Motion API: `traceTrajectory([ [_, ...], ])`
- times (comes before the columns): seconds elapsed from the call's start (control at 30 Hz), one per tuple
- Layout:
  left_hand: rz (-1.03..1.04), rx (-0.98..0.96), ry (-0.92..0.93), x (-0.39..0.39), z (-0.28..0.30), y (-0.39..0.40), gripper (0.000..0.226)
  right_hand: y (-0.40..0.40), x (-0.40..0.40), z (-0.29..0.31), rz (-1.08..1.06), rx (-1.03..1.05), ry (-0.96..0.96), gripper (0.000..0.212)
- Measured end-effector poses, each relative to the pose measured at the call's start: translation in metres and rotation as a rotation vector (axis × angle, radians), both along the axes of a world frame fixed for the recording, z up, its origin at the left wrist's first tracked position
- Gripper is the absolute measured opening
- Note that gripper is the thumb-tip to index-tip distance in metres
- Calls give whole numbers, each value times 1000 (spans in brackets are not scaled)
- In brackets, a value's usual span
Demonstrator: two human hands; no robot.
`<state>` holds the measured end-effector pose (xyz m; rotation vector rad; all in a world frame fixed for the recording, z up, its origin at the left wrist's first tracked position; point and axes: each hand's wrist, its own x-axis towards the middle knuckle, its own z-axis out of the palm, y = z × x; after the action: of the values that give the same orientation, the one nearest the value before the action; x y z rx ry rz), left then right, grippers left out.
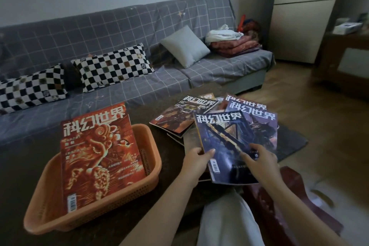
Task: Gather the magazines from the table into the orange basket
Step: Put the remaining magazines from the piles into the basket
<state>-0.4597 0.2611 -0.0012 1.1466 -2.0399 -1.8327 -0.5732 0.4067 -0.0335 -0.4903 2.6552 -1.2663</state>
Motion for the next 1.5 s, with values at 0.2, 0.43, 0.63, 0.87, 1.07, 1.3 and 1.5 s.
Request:
traceTrajectory([
  [0.2,32,-118,82,9,10,7,32,0,9,0,-36,-107,-22,54],
  [0.43,189,-138,311,58,48,-23,27,-23,33,38,153,-479,-121,50],
  [0.63,262,-227,359,117,76,-67,20,-68,56,75,345,-505,-282,50],
  [0.87,390,-284,302,189,74,-108,27,-136,90,95,493,-455,-327,18],
  [1.07,460,-326,176,235,55,-133,26,-185,126,90,562,-371,-295,22],
  [1.3,458,-589,-141,251,42,-143,32,-213,143,68,587,-109,-23,23],
  [1.5,593,-674,-216,249,32,-136,61,-212,148,64,610,-10,76,25],
])
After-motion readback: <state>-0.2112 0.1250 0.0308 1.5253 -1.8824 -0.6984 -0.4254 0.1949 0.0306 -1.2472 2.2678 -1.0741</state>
